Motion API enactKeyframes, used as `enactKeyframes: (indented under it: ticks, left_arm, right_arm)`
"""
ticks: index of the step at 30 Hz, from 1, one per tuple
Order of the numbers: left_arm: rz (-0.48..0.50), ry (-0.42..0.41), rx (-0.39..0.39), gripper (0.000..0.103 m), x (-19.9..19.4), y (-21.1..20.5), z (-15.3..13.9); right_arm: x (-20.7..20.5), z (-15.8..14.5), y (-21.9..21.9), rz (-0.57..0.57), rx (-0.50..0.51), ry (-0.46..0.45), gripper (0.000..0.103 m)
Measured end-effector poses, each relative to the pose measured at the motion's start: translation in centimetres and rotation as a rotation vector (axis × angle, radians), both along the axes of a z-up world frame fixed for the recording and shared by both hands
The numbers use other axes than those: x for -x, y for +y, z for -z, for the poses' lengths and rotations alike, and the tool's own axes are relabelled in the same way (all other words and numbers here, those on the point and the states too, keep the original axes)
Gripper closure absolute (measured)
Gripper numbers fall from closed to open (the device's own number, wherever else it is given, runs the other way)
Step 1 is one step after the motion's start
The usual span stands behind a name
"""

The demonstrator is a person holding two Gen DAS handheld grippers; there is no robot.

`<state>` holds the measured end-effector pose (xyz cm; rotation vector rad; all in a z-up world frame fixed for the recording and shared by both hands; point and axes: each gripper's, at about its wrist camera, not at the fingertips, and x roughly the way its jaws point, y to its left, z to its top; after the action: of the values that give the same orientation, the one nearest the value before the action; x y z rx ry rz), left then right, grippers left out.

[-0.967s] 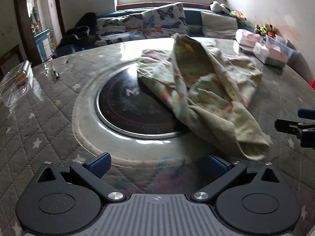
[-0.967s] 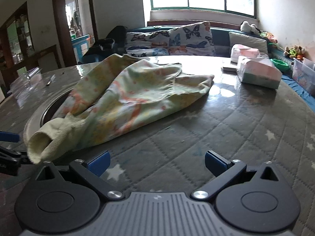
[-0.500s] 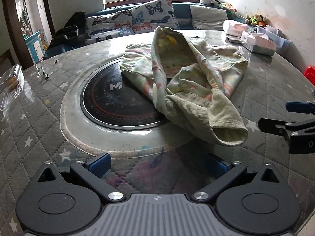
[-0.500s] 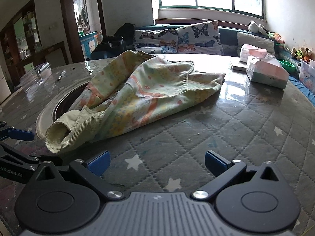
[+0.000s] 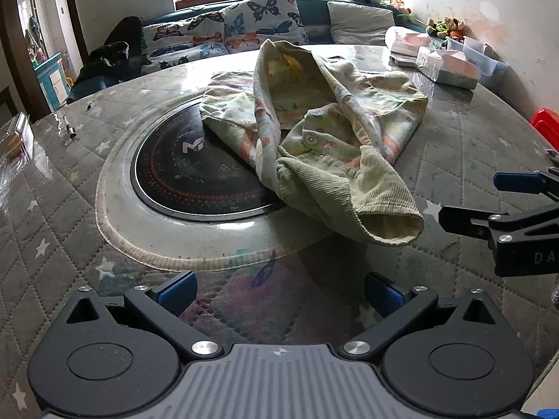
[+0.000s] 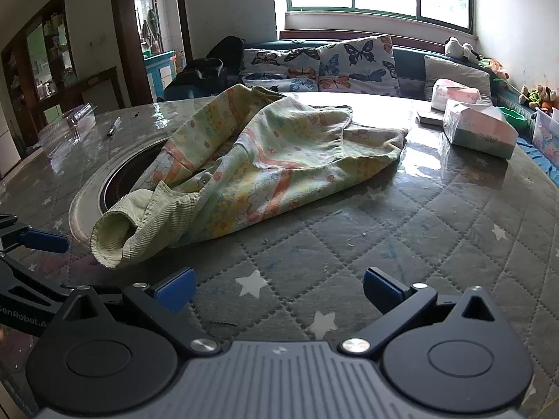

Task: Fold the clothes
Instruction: 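Approach the crumpled floral shirt with both grippers open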

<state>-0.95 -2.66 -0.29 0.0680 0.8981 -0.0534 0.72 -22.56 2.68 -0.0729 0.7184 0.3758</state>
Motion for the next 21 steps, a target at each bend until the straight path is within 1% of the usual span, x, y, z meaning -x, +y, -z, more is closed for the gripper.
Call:
enactKeyframes:
  ticks: [12,18,21]
  left_arm:
    - [-0.019,0.004,0.005,0.000,0.1,-0.1,0.0]
    - [-0.023,0.007,0.001,0.000,0.0,-0.1,0.1]
    - [-0.025,0.008,0.001,0.000,-0.1,-0.1,0.1]
  right_arm:
    - [1.4,-0.3,1.4,-0.005,0.007,0.012,0.000]
    - [-0.3,-0.4,0.2,-0.029,0.002,0.022,0.000]
    - [-0.5,-0.5,0.2,-0.034,0.002,0.024,0.000]
